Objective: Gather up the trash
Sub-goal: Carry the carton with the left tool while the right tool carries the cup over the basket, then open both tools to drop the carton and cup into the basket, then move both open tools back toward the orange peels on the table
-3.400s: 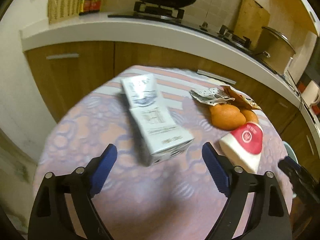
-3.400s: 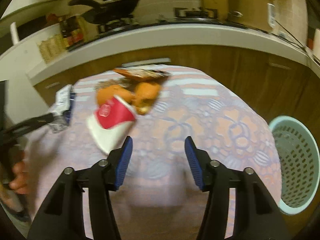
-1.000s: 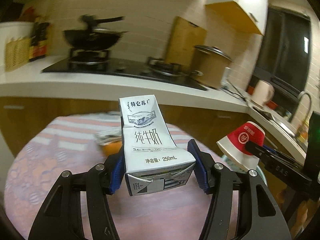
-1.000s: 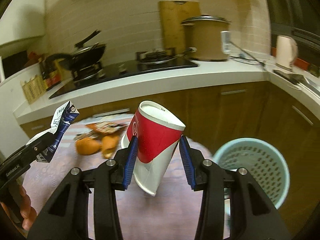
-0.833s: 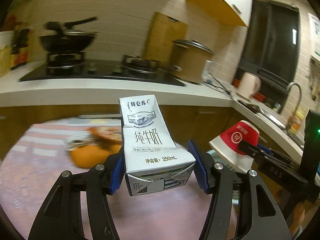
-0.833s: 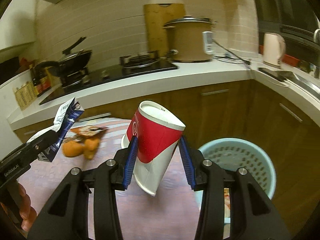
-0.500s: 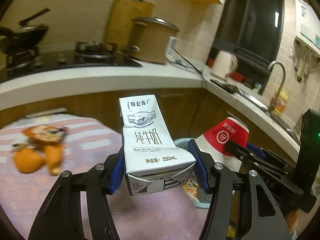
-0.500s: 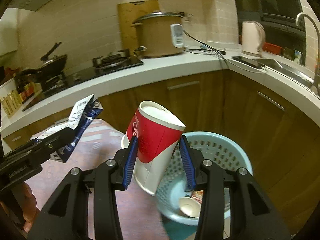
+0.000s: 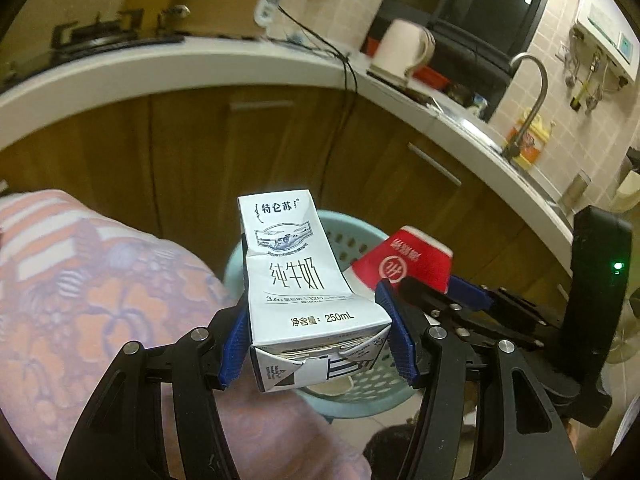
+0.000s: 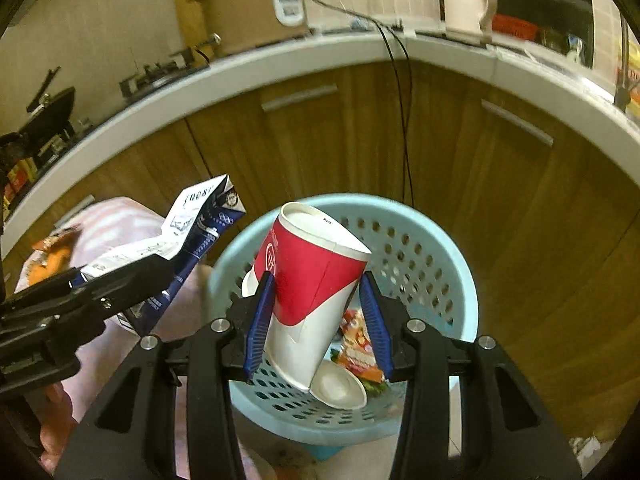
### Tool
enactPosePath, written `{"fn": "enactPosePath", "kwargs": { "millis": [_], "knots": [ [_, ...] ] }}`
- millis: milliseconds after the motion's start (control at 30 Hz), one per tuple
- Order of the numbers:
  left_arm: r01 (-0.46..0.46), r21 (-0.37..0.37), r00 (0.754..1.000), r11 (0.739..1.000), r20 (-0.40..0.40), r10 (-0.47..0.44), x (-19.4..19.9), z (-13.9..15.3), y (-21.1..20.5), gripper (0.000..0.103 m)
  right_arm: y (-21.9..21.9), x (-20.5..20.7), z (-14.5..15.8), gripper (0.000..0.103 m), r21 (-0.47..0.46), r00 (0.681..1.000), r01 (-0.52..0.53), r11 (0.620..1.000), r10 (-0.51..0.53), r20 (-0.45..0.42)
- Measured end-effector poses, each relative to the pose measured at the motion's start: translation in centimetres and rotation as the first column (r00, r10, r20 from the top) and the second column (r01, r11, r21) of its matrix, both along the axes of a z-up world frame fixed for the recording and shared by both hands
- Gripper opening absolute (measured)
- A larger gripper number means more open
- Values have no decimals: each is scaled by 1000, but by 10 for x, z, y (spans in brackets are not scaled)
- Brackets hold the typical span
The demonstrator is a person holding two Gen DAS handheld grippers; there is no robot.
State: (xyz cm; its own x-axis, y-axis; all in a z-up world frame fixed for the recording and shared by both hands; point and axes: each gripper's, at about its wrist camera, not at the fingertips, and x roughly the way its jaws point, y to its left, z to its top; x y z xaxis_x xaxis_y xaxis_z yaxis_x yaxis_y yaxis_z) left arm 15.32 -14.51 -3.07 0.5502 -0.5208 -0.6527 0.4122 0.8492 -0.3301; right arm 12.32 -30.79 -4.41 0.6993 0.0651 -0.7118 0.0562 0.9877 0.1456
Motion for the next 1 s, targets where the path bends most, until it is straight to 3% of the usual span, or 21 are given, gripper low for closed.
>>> {"fn": "enactPosePath", "kwargs": {
  "millis": [167, 233, 300, 567, 1000],
  "knots": [
    [24, 31, 999, 999, -28, -23, 5, -13, -14, 57, -8, 3, -17, 42, 18, 999, 12, 1000, -11, -49],
    [19, 38, 999, 999, -35, -17, 6, -14, -14, 65, -11, 3, -19, 46, 28, 998, 18, 999, -16, -59],
    [11, 36, 999, 999, -33, -10, 5, -13, -12, 70, -14, 2, -19, 47, 31, 998, 28, 999, -27, -58],
    [-30, 5, 1000, 1000, 0, 30, -5, 4, 15, 70, -13, -6, -4, 47, 49, 1000, 25, 998, -24, -16],
    [-161, -10, 982, 987, 93, 161, -37, 40, 89, 70, 74, -11, 39, 47, 18, 987, -140, 990, 138, 86]
  ]
}}
